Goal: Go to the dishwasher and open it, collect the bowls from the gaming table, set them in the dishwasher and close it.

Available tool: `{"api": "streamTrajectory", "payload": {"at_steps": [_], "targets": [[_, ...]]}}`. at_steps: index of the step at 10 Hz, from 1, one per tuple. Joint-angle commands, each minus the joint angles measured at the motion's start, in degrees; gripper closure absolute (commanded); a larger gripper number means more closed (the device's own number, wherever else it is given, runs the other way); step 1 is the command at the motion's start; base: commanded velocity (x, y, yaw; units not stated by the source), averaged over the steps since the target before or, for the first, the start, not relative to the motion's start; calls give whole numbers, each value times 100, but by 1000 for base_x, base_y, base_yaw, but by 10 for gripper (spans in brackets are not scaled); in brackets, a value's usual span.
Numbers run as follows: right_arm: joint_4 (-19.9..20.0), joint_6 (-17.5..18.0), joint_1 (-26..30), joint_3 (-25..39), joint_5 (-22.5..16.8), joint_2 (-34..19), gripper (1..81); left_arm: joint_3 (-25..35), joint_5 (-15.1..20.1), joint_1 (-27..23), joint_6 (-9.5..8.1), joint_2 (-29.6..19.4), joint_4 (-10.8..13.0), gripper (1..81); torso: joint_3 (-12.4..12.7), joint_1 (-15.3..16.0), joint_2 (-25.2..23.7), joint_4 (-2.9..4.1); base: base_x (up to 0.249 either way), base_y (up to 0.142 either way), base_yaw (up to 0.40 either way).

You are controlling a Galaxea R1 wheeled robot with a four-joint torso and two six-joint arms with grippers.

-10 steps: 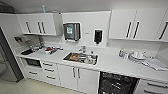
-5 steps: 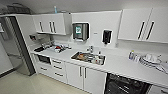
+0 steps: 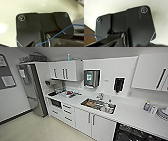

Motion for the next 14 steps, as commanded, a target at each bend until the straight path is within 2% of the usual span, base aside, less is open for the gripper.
{"api": "streamTrajectory", "payload": {"at_steps": [1, 3, 14], "targets": [[-26, -5, 308, -24, -276, 1, 10, -242, 292, -328, 61, 30, -5, 10, 0, 0, 0, 0, 0, 0, 324], [-17, -5, 299, -32, -267, -7, 10, -488, 292, -345, 61, 65, -5, 10, 0, 0, 0, 0, 0, 0, 328], [45, 48, 177, 38, -276, -7, 10, -488, 301, -346, 53, -31, -14, 10, 0, 0, 0, 0, 0, 0, 327]]}}
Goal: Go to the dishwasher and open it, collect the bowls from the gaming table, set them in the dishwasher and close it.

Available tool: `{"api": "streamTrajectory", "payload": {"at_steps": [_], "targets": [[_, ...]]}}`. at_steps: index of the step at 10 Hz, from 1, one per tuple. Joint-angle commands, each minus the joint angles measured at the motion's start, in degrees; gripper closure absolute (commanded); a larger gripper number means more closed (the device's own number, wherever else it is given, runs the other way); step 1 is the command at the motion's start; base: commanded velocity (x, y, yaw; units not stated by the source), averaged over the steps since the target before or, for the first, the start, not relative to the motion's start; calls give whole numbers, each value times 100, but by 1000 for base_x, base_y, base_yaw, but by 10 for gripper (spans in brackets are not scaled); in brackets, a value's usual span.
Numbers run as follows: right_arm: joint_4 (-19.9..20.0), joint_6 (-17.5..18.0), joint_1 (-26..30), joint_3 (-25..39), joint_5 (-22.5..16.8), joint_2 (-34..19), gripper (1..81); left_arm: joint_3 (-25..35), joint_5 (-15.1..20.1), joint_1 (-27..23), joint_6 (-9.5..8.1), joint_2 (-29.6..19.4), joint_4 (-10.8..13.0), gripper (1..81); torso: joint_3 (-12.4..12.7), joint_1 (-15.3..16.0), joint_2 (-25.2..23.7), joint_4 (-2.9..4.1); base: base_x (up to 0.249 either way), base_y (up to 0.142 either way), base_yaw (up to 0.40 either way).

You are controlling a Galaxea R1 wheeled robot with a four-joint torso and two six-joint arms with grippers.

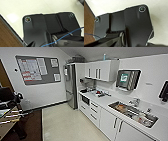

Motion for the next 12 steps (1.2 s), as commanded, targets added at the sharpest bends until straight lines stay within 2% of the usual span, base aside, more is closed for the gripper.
{"api": "streamTrajectory", "payload": {"at_steps": [1, 3, 5, 6, 9, 12], "targets": [[8, -2, 200, 66, -226, 1, 10, -6, 291, -260, 37, -104, -15, 10, 0, 0, 0, 0, 0, 0, 327], [-63, -64, 165, 554, -155, -226, 10, 11, 300, -260, 46, -95, -6, 10, 0, 0, 0, 0, 0, 0, 328], [-71, -64, 147, 1829, -23, -929, 10, 21, 431, -269, 37, -86, -24, 10, 0, 0, 0, 0, 0, 0, 328], [-63, -64, 147, 2070, -14, -1089, 10, 30, 431, -269, 28, -86, -24, 10, 0, 0, 2, 0, 0, 0, 328], [-71, -64, 147, 1657, -23, -905, 10, 38, 449, -260, -7, -60, -33, 10, 0, 0, 0, 0, 0, 0, 327], [-71, -73, 148, 1578, -23, -870, 10, 47, 467, -260, -16, -42, -41, 10, 0, 0, 2, 0, 0, 0, 327]]}}
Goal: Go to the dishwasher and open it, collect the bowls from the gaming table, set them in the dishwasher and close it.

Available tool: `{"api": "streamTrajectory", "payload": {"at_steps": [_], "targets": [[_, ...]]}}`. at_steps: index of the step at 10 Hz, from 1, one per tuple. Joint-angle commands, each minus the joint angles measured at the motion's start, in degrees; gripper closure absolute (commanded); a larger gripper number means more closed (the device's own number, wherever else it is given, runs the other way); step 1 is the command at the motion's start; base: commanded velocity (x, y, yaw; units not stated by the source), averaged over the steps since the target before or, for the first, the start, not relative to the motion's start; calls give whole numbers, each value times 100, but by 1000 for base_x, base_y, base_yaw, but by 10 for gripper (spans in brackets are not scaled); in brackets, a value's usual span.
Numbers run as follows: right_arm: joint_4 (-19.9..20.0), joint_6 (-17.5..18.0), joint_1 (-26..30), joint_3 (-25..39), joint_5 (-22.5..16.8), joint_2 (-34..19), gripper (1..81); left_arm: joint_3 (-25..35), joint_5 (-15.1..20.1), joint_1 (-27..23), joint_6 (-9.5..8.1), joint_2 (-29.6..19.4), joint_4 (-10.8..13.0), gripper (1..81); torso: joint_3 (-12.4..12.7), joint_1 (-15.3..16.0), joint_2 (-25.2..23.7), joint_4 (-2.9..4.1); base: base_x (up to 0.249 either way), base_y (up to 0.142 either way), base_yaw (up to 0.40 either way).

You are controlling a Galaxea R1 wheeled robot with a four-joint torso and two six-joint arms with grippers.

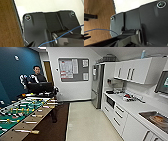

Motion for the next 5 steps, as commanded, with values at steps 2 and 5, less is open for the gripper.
{"api": "streamTrajectory", "payload": {"at_steps": [2, 5], "targets": [[-61, -53, 246, -374, -185, -104, 10, 11, 307, -274, 6, 8, -40, 10, 0, 0, 2, 0, 0, 0, 328], [-166, -53, 290, -409, -194, -34, 10, 11, 316, -265, 6, 35, -40, 10, 0, 0, 0, 0, 0, 0, 328]]}}
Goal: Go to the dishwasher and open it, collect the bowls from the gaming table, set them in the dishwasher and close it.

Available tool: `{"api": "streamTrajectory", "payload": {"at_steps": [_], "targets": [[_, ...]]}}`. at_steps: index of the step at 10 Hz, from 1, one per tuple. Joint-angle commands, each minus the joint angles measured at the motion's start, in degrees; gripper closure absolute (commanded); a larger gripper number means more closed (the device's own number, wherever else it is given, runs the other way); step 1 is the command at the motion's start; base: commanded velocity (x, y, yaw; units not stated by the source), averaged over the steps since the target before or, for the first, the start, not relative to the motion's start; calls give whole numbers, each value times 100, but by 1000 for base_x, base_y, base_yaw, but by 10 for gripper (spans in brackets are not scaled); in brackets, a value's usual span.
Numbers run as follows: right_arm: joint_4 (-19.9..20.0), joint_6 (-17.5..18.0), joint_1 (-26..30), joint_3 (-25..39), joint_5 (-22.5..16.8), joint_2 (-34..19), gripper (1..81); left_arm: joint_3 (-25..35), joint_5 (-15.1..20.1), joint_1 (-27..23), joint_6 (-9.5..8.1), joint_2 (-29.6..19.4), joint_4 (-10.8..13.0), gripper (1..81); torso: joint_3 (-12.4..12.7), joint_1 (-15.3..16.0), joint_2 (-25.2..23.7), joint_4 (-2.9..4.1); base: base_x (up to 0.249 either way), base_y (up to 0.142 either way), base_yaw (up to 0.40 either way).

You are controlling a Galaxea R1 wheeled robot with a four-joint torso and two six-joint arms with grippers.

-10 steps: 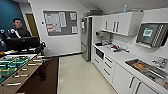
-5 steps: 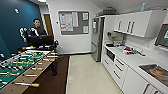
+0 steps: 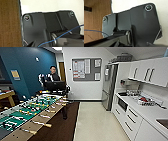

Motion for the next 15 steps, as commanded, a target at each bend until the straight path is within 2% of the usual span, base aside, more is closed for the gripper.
{"api": "streamTrajectory", "payload": {"at_steps": [1, 15], "targets": [[-144, -34, 274, 20, -200, 65, 10, 11, 314, -260, 6, -16, -49, 10, 0, 0, 0, 0, 0, 0, 327], [-241, -43, 274, -42, -235, 82, 10, 11, 323, -260, 6, -42, -49, 10, 0, 0, 0, 0, 0, 0, 328]]}}
